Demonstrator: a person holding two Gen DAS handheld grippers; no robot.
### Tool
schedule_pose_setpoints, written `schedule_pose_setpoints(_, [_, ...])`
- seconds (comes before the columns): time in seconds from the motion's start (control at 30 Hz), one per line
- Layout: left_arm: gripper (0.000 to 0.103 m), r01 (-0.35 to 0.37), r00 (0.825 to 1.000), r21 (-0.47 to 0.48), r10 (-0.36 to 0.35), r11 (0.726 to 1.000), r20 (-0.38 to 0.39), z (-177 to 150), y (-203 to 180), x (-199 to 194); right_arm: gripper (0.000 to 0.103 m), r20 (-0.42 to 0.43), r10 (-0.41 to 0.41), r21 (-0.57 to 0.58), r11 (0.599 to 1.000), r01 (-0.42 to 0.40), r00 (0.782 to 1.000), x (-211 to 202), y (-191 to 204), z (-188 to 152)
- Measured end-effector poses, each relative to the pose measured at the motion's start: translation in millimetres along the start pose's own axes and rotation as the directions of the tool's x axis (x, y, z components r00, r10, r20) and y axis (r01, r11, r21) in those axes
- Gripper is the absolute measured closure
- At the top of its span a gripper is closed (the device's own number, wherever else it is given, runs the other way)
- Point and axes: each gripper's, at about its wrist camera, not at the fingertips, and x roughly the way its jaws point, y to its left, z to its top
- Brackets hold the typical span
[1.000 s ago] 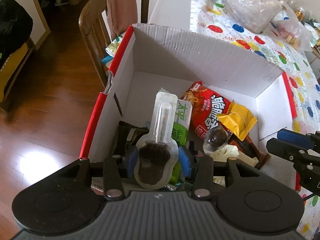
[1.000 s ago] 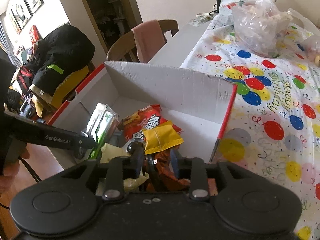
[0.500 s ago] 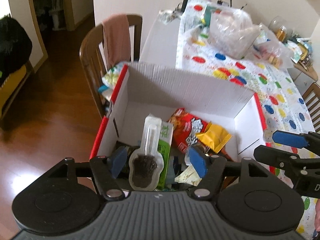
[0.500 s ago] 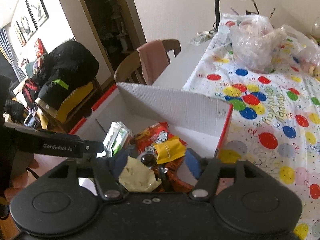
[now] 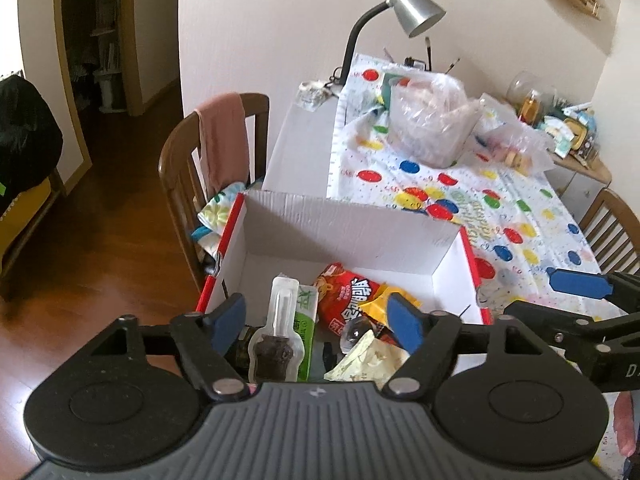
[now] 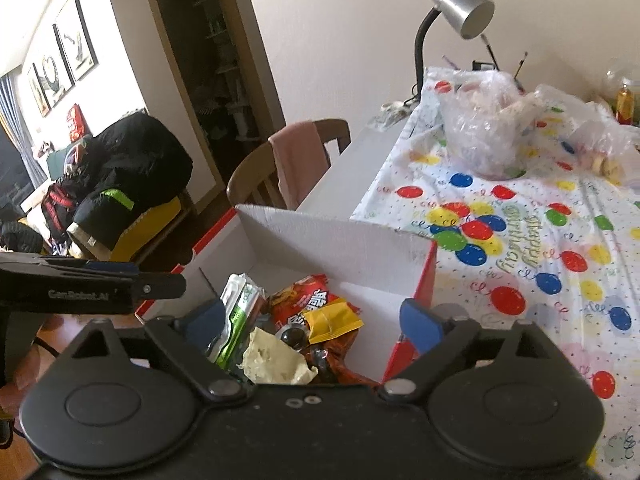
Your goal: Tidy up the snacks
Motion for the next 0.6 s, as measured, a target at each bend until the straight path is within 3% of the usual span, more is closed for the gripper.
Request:
schedule_pose_setpoints(0.33, [0.014,0.032,0.999,-0.009,-0.032,0.999,0.025,-11.2,-6.6,-22.2,0.0,0.055,-0.019,0.011,1.0,0.019,0.998,-25.8,4.2,-5.8])
schedule_pose_setpoints(0.4, [0.005,0.04,0.999,-0.009,-0.04,0.999,0.024,-14.9,-9.3,-24.7,0.0,0.062,-0.028,0.021,0.999,0.027,0.998,-29.0,4.2,-7.8])
schedule_pose_setpoints(0.6, [0.004,0.06,0.998,-0.011,-0.06,0.998,0.026,-24.9,-15.4,-30.7,0.0,0.077,-0.045,0.061,0.997,0.04,0.996,-40.8,3.8,-17.7])
